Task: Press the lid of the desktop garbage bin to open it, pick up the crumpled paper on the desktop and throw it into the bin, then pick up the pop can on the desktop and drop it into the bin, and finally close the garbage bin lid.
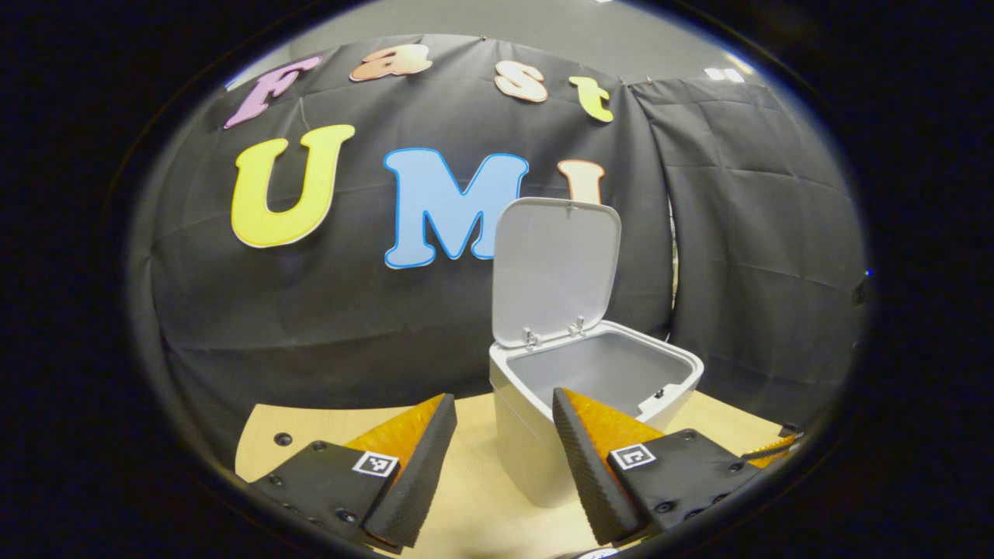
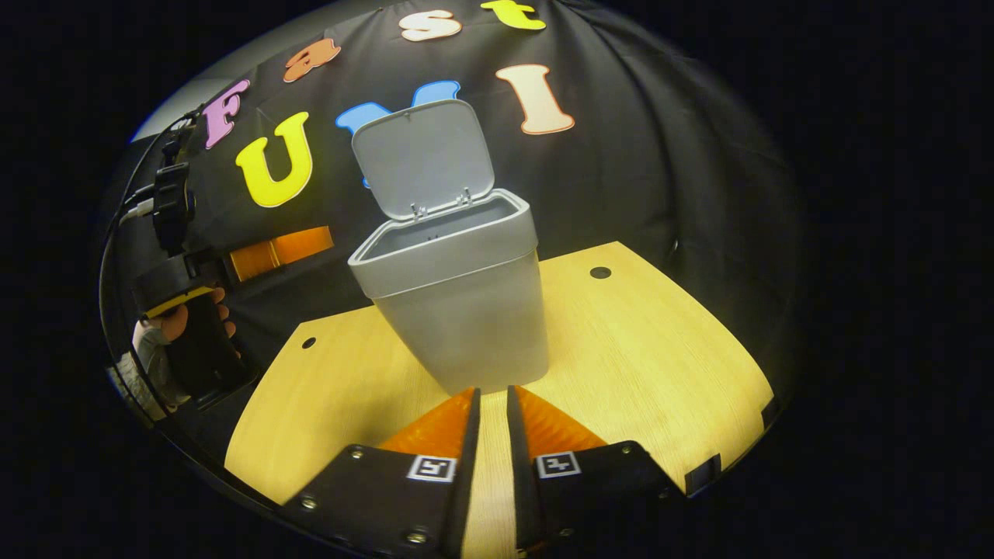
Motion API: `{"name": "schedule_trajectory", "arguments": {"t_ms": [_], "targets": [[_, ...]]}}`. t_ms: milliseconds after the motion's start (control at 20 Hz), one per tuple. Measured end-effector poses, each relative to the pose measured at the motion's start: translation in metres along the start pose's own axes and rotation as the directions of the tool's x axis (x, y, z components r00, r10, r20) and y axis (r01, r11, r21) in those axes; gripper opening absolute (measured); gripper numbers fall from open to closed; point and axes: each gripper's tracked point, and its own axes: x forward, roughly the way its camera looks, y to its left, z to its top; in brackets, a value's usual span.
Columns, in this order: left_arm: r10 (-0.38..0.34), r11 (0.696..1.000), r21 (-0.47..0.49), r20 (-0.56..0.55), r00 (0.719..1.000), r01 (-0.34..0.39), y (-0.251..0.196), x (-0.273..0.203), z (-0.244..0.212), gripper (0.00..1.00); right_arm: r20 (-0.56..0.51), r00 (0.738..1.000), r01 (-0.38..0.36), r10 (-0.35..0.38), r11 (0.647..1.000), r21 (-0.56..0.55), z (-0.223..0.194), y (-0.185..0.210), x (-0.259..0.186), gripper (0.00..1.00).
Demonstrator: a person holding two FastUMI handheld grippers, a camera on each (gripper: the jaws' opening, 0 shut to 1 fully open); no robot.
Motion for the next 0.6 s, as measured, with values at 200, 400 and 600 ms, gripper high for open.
{"name": "schedule_trajectory", "arguments": {"t_ms": [200, 400, 600], "targets": [[0.040, 0.999, -0.013, 0.000, 0.999, -0.040, 0.017, -0.009, -0.002, 0.84, -0.038, 0.998, -0.055, 0.054, 0.998, -0.038, -0.010, 0.018, 0.008, 0.93], [0.076, 0.997, -0.019, -0.003, 0.997, -0.076, 0.034, -0.017, -0.005, 0.84, -0.064, 0.994, -0.089, 0.085, 0.993, -0.073, -0.013, 0.033, 0.014, 0.99], [0.107, 0.994, -0.019, -0.005, 0.994, -0.107, 0.048, -0.024, -0.007, 0.84, -0.089, 0.987, -0.138, 0.130, 0.987, -0.083, -0.019, 0.049, 0.020, 0.99]]}}
